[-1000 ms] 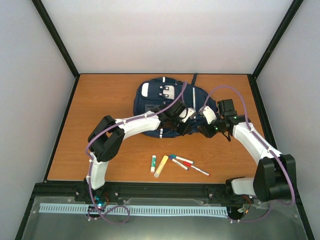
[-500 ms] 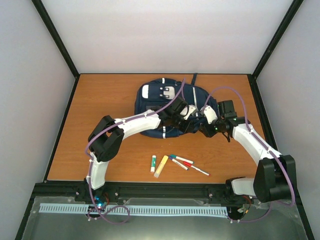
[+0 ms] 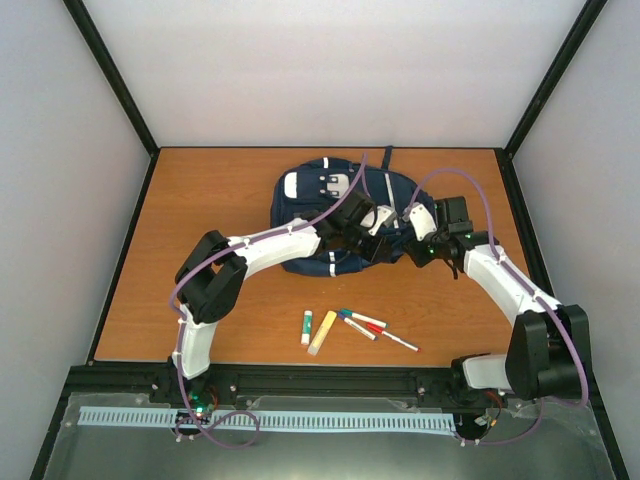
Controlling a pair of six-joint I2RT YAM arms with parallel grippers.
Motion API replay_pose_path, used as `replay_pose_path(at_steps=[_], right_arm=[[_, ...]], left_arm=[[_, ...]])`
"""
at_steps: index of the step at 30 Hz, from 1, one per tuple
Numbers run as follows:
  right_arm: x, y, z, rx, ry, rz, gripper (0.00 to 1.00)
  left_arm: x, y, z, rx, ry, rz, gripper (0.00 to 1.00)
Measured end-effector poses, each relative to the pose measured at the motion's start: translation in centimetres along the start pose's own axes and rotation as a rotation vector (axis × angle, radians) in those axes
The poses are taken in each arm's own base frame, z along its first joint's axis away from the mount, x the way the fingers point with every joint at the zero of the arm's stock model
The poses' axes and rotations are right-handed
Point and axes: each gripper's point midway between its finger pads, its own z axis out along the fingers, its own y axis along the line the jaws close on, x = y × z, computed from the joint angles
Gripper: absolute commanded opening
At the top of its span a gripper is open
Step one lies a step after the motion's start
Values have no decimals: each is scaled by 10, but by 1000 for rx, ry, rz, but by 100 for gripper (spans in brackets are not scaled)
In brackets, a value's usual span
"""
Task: Pack the student bag
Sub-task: Zip the student bag at the center of the board.
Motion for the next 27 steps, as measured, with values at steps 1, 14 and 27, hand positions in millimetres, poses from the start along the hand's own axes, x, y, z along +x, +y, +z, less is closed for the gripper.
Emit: replay_pose_path(at_steps=[1,14,27], right_arm=[[0,-2,0,10,0,2,32],[-6,-2,-11,25,-23,-45,19],[6,15,-10,-68,18,-104,3]], left_arm=[[-1,0,0,0,-2,1,1],[-2,-2,-5,-1,-18,8,1],[8,2,-9,-29,-8,17,1]])
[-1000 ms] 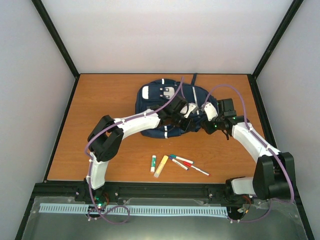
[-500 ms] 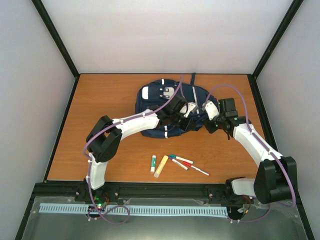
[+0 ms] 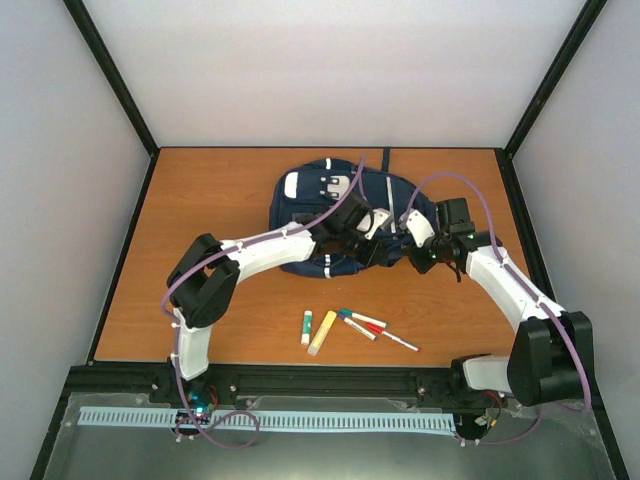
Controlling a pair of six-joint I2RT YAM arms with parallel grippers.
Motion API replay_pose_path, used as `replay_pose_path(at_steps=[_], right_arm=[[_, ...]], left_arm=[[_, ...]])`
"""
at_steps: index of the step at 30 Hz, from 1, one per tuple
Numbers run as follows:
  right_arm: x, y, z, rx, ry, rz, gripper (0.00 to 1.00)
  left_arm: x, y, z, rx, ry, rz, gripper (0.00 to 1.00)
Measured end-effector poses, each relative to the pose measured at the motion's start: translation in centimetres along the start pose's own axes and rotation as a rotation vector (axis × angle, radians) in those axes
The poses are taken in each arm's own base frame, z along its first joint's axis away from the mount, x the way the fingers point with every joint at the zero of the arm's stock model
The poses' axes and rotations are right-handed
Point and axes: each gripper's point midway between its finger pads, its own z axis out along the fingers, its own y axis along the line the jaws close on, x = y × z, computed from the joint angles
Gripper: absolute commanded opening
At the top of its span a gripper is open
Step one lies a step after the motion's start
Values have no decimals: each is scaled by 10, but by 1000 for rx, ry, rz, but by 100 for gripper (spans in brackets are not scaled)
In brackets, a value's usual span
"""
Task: Pack the student bag
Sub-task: Zip the student bag at the center of the board.
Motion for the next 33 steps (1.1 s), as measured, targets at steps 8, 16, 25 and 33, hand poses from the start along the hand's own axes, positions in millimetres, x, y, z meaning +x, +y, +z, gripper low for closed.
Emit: replay_pose_path(at_steps=[8,16,25,33], right_arm=[[17,9,6,-90,46,-17,3],[35,15,9,-189,80,3,3],[34,34,9,-311,68,-21,3],[44,6,3,-212,175,-36,3]], left_arm=[[20,7,-10,-47,8,25,1],[52,16,-32,-88,-19,39,1],[73,26,-65,-170,-105,74,1],[96,49,-89,-281,-80,42,1]])
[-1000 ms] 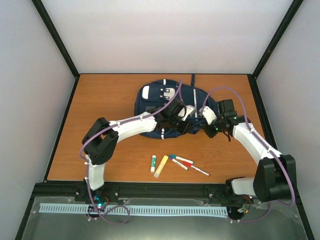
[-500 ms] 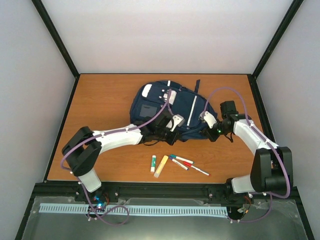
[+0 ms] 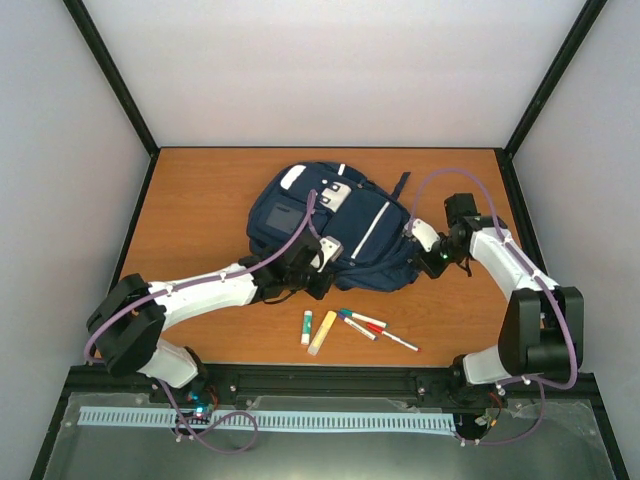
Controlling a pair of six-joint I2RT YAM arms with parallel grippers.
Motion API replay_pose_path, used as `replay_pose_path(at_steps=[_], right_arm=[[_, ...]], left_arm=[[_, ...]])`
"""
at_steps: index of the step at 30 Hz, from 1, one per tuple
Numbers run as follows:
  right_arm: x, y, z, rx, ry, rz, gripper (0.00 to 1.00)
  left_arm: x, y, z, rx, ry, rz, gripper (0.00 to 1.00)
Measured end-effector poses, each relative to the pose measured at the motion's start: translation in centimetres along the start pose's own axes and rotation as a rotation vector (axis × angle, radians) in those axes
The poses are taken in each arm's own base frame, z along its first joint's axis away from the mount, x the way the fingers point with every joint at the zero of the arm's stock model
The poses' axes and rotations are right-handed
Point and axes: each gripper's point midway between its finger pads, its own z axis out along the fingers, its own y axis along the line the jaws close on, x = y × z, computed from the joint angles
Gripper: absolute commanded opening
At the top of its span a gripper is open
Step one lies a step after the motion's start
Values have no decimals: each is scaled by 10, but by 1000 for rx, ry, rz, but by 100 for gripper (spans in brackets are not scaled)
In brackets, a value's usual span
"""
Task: Pack the student bag
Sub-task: Zip the student bag at the center of the board.
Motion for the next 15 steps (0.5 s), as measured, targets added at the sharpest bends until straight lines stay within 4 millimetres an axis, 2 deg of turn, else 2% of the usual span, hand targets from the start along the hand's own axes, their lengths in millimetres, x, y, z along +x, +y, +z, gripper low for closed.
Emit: replay_pose_path(at_steps=[6,15], right_arm=[[-1,-4,-17,46,33,-22,3],[3,-1,-14,46,46,-55,3]], left_arm=[[-2,10,1,-57,-13,-11,1],[-5,32,-2,-164,-46,-40,1]])
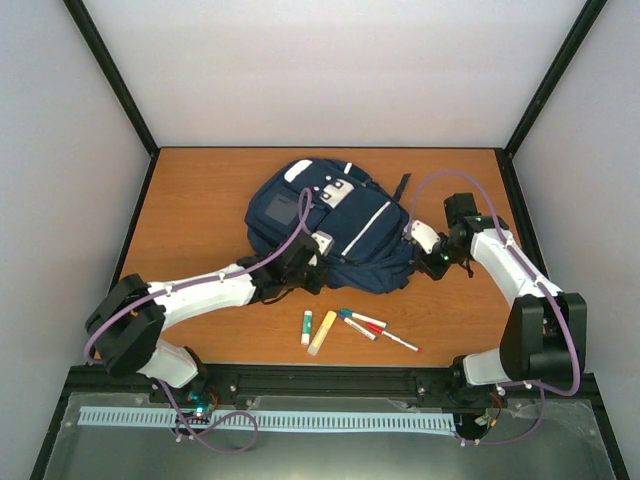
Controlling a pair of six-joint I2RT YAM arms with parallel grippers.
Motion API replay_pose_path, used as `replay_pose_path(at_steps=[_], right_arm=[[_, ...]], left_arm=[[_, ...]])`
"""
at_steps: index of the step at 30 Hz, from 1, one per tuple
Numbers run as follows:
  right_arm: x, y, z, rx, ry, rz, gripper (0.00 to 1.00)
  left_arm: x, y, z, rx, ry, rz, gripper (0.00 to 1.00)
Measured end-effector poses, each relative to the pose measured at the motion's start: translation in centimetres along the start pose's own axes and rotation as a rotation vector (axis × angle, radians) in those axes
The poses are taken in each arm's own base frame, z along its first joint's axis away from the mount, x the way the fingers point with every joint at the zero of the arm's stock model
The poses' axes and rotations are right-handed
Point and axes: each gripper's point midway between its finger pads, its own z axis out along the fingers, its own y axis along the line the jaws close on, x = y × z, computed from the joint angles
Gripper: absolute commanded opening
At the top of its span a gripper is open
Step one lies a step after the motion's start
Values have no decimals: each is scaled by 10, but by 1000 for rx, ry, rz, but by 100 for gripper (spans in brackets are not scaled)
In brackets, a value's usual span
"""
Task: Pack the student bag
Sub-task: Zip the student bag at the center of the board.
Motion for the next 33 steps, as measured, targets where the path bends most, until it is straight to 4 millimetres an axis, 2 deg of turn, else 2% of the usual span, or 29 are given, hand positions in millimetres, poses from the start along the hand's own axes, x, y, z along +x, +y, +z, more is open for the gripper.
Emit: replay_pose_path(at_steps=[4,5,8,11,14,17,19,22,25,28,29,33], right_arm=[[-1,17,9,-26,6,-47,3],[-2,23,11,-29,10,-68,3],[-9,49,15,-56,11,-142,3],[-18,71,19,-101,10,-184,3],[-24,86,24,-161,1,-170,3],[-30,94,28,-215,-1,-134,3],[-33,97,30,-237,-3,-114,3],[-35,98,31,-254,-6,-92,3],[-37,100,34,-274,-7,-74,3],[-39,103,38,-292,-3,-66,3],[-39,104,38,-297,-3,-63,3],[-41,107,38,-308,-6,-59,3]], left_arm=[[-2,15,1,-30,-9,-35,1],[-2,20,2,-47,-10,-43,4],[-3,40,7,-116,-12,-75,30],[-7,65,10,-193,-20,-120,51],[-17,81,8,-233,-46,-175,62],[-30,82,0,-221,-90,-209,64],[-43,70,-12,-149,-135,-211,63],[-61,39,-38,25,-216,-172,62],[-64,11,-56,166,-260,-108,62],[-55,-11,-47,263,-222,-43,61],[-48,-17,-39,284,-189,-24,70],[-15,-39,-7,319,-63,57,72]])
